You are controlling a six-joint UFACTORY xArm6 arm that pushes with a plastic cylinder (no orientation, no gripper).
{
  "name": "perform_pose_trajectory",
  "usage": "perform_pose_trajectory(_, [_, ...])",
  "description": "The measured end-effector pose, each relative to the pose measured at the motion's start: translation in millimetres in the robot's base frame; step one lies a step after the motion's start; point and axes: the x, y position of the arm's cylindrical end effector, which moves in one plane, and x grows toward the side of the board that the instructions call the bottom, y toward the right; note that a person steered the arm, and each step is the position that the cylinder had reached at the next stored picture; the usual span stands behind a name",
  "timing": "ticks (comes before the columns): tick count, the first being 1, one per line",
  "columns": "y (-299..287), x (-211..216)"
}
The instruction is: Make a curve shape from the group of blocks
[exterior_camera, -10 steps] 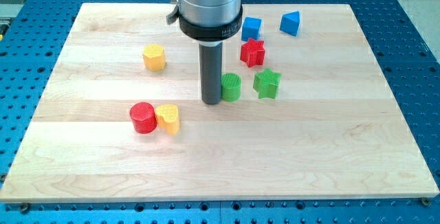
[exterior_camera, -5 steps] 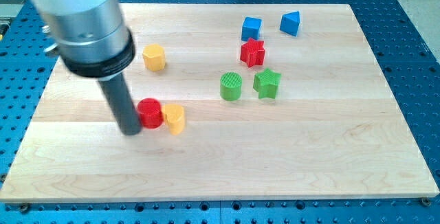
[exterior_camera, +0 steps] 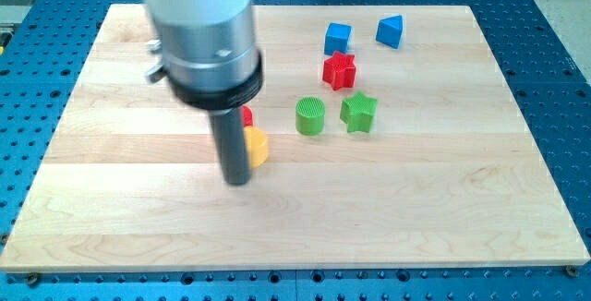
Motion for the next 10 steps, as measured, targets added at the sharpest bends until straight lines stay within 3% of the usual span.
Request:
perform_pose_trajectory(1, [32, -26])
perform_pose_trajectory(2, [30, 7])
perform_pose_trajectory(4, [-24, -14])
perform_pose_trajectory(5, [-6, -56])
perform_pose_trajectory(7, [-112, -61])
perform_pose_trajectory(8, [-135, -101])
perform_pose_trajectory(9, [-112, -161])
perform_pose_trajectory(10, [-66, -168])
